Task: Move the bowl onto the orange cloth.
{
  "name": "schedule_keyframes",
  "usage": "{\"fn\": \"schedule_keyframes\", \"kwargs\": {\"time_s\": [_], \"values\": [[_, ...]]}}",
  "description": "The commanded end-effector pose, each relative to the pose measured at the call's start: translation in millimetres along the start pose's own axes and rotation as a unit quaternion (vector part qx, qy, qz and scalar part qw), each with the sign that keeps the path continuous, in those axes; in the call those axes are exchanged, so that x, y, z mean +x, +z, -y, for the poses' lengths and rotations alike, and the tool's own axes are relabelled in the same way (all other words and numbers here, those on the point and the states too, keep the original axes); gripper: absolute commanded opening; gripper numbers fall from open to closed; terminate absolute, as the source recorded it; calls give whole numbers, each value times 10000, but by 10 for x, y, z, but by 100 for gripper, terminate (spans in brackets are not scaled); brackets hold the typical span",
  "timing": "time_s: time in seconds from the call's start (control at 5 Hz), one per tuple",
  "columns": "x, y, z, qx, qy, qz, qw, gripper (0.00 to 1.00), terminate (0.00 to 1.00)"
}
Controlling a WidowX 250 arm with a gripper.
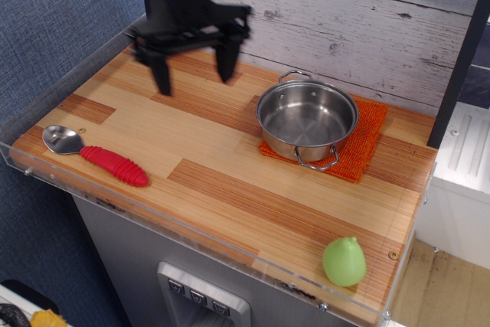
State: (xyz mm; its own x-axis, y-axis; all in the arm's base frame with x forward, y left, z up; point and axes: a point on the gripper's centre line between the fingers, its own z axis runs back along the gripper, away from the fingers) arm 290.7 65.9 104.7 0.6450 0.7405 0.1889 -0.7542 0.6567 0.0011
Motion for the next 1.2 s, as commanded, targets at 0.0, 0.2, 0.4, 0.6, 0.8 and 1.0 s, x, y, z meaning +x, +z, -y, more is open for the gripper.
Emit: {"fn": "schedule_keyframes", "kwargs": {"time_s": [0.0,0.2,0.4,0.6,0.8,1.0], "values": [[176,135,-460,63,-1146,403,9926,100,0],[251,128,-641,-84,-1788,579,9821,100,0],[311,57,-728,-145,-2136,600,9750,100,0],[334,-35,-758,-464,-2422,708,9665,100,0],[334,-35,-758,-464,-2422,708,9665,100,0],[334,-35,-758,-464,-2422,708,9665,100,100]]}}
